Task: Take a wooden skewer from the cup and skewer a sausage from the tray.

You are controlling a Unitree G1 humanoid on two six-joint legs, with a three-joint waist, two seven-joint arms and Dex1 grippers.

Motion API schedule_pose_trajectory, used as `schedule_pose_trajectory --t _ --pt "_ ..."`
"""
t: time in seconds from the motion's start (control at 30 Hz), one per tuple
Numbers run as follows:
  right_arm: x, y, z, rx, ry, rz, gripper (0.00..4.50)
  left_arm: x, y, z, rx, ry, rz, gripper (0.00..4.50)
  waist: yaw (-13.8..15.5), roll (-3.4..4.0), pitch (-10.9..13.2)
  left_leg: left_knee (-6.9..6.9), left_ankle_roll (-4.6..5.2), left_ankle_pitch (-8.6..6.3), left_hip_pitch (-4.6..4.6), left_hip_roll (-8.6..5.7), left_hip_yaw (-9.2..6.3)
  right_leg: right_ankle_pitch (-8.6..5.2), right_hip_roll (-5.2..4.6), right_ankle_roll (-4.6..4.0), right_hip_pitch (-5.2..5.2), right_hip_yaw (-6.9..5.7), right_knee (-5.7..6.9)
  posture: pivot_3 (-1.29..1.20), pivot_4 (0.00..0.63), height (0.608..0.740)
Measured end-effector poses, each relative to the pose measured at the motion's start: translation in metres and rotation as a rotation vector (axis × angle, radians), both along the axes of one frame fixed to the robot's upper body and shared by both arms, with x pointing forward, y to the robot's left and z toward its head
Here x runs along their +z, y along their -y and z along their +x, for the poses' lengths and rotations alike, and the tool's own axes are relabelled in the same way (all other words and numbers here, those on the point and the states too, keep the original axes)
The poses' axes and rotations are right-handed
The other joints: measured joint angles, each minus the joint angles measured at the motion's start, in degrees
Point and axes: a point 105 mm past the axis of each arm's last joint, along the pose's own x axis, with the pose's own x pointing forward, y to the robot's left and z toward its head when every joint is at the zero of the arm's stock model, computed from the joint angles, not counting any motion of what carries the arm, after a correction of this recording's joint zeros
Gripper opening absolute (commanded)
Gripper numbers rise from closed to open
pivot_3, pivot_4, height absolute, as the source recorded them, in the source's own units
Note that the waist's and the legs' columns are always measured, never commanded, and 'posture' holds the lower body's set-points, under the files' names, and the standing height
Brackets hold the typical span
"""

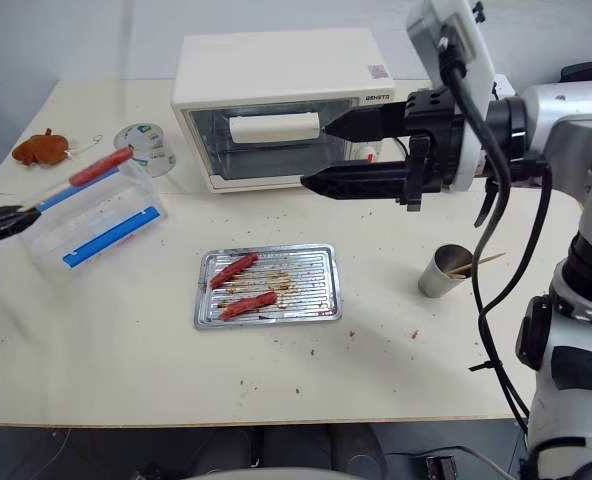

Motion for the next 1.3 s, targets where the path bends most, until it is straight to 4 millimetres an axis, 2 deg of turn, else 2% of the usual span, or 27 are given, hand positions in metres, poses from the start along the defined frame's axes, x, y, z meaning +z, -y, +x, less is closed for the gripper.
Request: schedule_pose_trajectory --t 0.2,0.3,0.43,0.57,0.7,0.87,1.0,1.13,1.2,1.3 --pt "-0.005 0.004 0.002 -0.031 -0.014 -0.004 4.48 -0.012 -0.019 0.022 0.046 -0.041 0.024 0.00 -0.4 0.00 0.0 -0.08 0.05 -0.03 -0.03 0.06 0.08 -0.01 -0.03 -0.01 -0.10 -0.11 0.00 0.00 0.150 0.740" --pt "-0.014 0.012 0.006 -0.070 -0.045 -0.015 4.48 -0.011 -0.033 0.017 0.080 -0.047 0.030 0.00 -0.8 -0.01 0.0 -0.10 0.12 -0.07 -0.06 0.10 0.09 -0.01 -0.04 -0.02 -0.13 -0.14 -0.04 0.00 0.150 0.740" --pt "-0.019 0.020 0.011 -0.119 -0.046 -0.023 4.48 -0.001 -0.049 0.003 0.121 -0.033 0.060 0.00 -0.9 -0.01 0.0 -0.11 0.15 -0.09 -0.06 0.11 0.10 -0.01 -0.07 -0.03 -0.13 -0.16 -0.07 0.00 0.150 0.740" --pt "-0.021 0.024 0.013 -0.132 -0.035 -0.020 4.48 -0.016 -0.053 -0.004 0.121 -0.080 0.054 0.00 -0.9 0.00 0.0 -0.10 0.15 -0.09 -0.02 0.11 0.16 -0.02 -0.12 -0.03 -0.13 -0.22 0.02 0.00 0.150 0.740" --pt "-0.021 0.023 0.011 -0.124 -0.032 -0.023 4.48 -0.026 -0.053 -0.003 0.129 -0.088 0.040 0.00 -0.7 -0.01 0.0 -0.08 0.15 -0.09 -0.02 0.11 0.14 -0.02 -0.12 -0.04 -0.13 -0.26 0.05 0.00 0.150 0.740" --pt "-0.020 0.022 0.010 -0.111 -0.036 -0.022 4.50 -0.044 -0.045 0.008 0.122 -0.109 0.033 1.30 -0.3 -0.01 0.0 -0.07 0.15 -0.09 -0.02 0.11 0.14 -0.02 -0.12 -0.04 -0.13 -0.27 0.07 0.00 0.150 0.740" --pt "-0.018 0.021 0.010 -0.107 -0.030 -0.019 4.50 -0.042 -0.048 0.013 0.156 -0.075 0.032 2.48 -0.2 -0.03 0.0 -0.06 0.15 -0.09 -0.02 0.12 0.14 -0.02 -0.12 -0.04 -0.14 -0.27 0.07 0.00 0.150 0.740" --pt "-0.021 0.019 0.012 -0.099 -0.036 -0.025 4.50 -0.039 -0.059 0.000 0.191 -0.065 0.002 2.48 -0.5 -0.03 0.0 -0.07 0.17 -0.10 -0.01 0.18 0.19 -0.03 -0.13 -0.05 -0.15 -0.30 0.08 0.00 0.150 0.740" --pt "-0.022 0.017 0.013 -0.093 -0.043 -0.025 4.50 -0.038 -0.068 -0.014 0.211 -0.080 -0.003 2.48 -0.8 -0.04 0.0 -0.08 0.17 -0.11 -0.02 0.24 0.20 -0.05 -0.14 -0.09 -0.19 -0.37 0.07 0.00 0.150 0.740" --pt "-0.022 0.017 0.016 -0.084 -0.046 -0.009 4.50 -0.035 -0.087 -0.046 0.260 -0.119 0.008 2.48 -1.4 -0.04 0.0 -0.15 0.16 -0.12 0.01 0.28 0.19 -0.09 -0.30 -0.18 -0.20 -0.69 0.08 0.00 0.150 0.740"
